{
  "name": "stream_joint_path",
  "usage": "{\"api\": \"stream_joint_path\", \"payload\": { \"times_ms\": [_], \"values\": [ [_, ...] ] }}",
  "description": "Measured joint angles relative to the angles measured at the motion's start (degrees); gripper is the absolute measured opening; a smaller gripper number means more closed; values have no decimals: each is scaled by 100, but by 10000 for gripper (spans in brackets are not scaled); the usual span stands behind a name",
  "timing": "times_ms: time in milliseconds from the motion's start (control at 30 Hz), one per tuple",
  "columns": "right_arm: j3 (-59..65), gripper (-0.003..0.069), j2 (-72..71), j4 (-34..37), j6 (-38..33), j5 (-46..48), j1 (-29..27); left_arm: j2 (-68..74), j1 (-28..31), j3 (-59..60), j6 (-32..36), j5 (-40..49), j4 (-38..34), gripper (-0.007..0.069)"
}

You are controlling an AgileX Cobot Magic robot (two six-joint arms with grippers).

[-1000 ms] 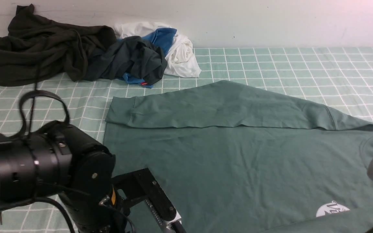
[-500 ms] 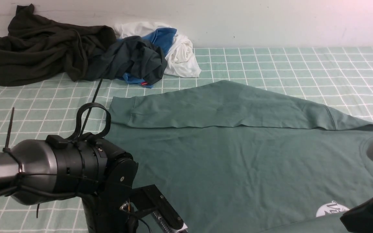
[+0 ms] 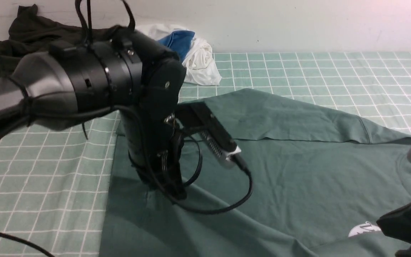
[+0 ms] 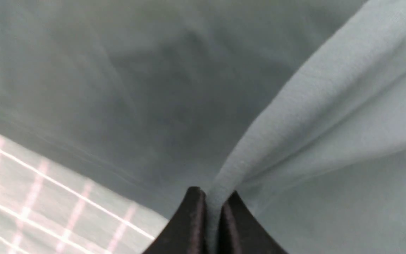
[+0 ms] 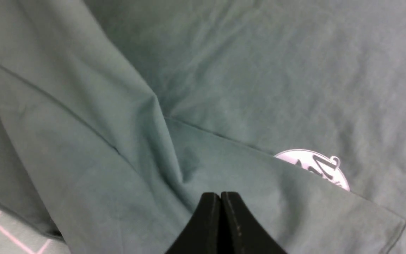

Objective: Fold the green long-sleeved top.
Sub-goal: Use the left arm to drag and place the cuff at the centered position on the left edge of the fabric

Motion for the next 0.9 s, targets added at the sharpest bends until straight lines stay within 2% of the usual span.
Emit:
{"api": "stream_joint_path", "payload": {
  "times_ms": [100, 433, 600, 667, 767, 800, 900],
  "values": [
    [0, -14, 0, -192, 211, 0, 0, 228, 86, -422, 20, 5, -7, 17],
    [0, -14, 0, -1696, 1938, 0, 0, 1372, 784, -1254, 226, 21, -18, 20],
    [0, -14, 0, -1871, 2141, 0, 0, 1718, 929, -1331, 233, -6, -24, 36],
    [0, -14, 0, -1878, 2161, -6, 0, 1810, 975, -1331, 228, -67, -24, 62],
    [0, -14, 0, -1891, 2179, -30, 0, 1853, 1059, -1394, -63, -302, -3, 169],
    [0, -14, 0, -1891, 2179, -32, 0, 1853, 1059, -1405, -97, -302, 0, 169],
    [0, -14, 5, -1901, 2180, -135, 0, 1853, 1278, -1719, -897, -344, 70, 318]
  ]
}}
